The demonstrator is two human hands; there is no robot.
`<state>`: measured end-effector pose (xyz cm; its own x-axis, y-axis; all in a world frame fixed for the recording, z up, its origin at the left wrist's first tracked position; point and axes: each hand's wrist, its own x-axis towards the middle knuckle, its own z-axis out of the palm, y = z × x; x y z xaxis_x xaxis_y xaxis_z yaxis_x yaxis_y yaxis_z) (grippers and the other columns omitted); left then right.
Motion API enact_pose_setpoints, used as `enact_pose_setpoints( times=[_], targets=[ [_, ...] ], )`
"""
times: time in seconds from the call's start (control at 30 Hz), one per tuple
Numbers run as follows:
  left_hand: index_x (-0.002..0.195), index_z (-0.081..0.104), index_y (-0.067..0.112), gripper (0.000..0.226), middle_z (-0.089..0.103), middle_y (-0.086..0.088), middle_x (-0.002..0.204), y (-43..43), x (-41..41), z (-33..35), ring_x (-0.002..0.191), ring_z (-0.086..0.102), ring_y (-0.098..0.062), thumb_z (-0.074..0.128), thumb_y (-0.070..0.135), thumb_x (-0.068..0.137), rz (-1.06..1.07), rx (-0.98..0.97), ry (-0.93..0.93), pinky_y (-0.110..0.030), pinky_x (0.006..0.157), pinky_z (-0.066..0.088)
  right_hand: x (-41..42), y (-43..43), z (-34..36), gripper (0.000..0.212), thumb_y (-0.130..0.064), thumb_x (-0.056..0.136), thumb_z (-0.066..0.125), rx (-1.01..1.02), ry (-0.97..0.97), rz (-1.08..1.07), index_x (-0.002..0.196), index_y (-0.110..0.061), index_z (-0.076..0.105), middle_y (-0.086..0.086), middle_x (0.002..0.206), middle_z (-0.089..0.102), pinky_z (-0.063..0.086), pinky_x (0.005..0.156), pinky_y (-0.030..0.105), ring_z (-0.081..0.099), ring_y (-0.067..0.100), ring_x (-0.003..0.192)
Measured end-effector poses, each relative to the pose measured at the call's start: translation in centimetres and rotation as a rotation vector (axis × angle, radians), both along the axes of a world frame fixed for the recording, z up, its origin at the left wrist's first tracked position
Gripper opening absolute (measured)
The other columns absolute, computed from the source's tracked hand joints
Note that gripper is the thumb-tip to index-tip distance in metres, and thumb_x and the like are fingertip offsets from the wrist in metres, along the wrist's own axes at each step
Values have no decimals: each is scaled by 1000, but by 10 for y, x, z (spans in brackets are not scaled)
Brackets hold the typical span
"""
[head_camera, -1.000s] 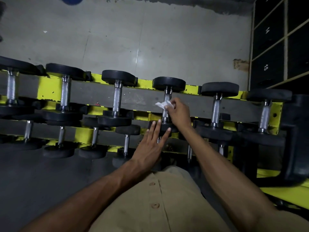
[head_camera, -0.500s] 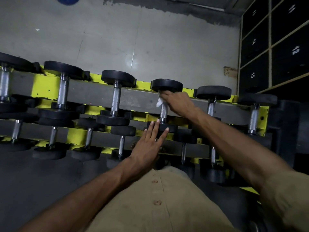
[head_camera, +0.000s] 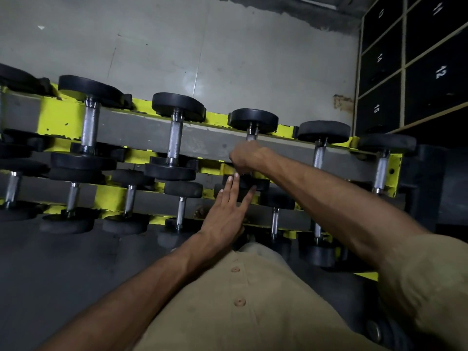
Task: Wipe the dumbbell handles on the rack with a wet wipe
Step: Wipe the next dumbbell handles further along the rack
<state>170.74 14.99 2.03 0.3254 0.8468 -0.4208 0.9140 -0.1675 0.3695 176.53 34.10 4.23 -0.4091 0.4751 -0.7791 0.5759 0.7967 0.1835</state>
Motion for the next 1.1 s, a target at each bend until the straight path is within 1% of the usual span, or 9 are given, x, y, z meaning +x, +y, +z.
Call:
enact_pose_setpoints(
  times=[0.1, 0.2, 0.3, 0.43, 0.57, 0.7, 0.83, 0.97, 1.1],
  targets=[
    [162, -26, 22, 104, -41, -33, 158, -2, -4, 0, 154, -26, -47, 58, 14, 100, -15, 2, 9, -55, 128, 6, -7, -1, -1, 23, -16, 96, 61, -110, -60, -32, 118, -10, 67, 7, 114, 67, 52, 94, 42, 62, 27, 99],
    [163, -25, 23, 106, -40, -31, 159, -1, -7, 0, 155, -25, -46, 59, 10, 100, -33, 5, 0, -55, 129, 6, -8, 7, 2, 26, -21, 99, 60, -36, -39, -14, 123, -13, 65, 6, 124, 66, 46, 99, 46, 62, 28, 116],
    [164, -23, 22, 104, -37, -33, 160, -1, -7, 2, 156, -23, -47, 57, 6, 98, -37, 4, -1, -54, 129, 8, -3, 3, -1, 27, -16, 97, 62, -107, 5, -76, 122, -9, 66, 9, 122, 67, 51, 89, 42, 63, 29, 110],
    [164, -24, 21, 104, -39, -33, 159, 2, -8, 6, 155, -26, -47, 54, 4, 97, -53, -26, 4, -55, 129, 7, 22, -5, -4, 17, -14, 96, 58, -88, 262, -98, 106, -10, 70, 10, 108, 69, 53, 75, 38, 64, 30, 91],
    [163, -24, 22, 103, -39, -32, 159, 7, -11, 12, 154, -26, -47, 51, 1, 97, -90, -61, 26, -55, 130, 7, 60, -19, -12, 16, -20, 93, 64, 77, 574, -147, 107, -17, 68, 8, 109, 56, 55, 70, 43, 64, 31, 85],
    [161, -29, 26, 107, -45, -25, 159, 13, -17, 12, 153, -30, -43, 55, 6, 98, -142, -62, 63, -56, 130, 7, 93, -37, -31, 11, -30, 88, 57, 101, 776, -613, 94, -20, 56, 7, 97, 65, 47, 68, 37, 61, 31, 85],
    [160, -31, 28, 110, -48, -22, 158, 20, -21, 11, 152, -33, -44, 59, 14, 99, -195, -63, 84, -58, 130, 7, 104, -39, -60, 15, -6, 86, 63, 21, 841, -1181, 94, -14, 72, 9, 97, 72, 52, 79, 36, 64, 27, 89],
    [160, -31, 28, 115, -48, -23, 158, 22, -23, 12, 151, -33, -44, 64, 12, 96, -233, -72, 120, -56, 130, 7, 90, -22, -71, 28, 10, 81, 62, -218, 952, -1581, 70, -14, 68, 6, 72, 64, 52, 68, 31, 61, 22, 75],
    [161, -30, 27, 109, -45, -24, 159, 23, -22, 14, 152, -32, -46, 54, 1, 96, -248, -57, 144, -56, 130, 10, 77, 11, -60, 21, 5, 95, 48, -384, 1129, -1995, 84, -9, 59, 10, 79, 59, 51, 65, 33, 58, 20, 67]
  ],
)
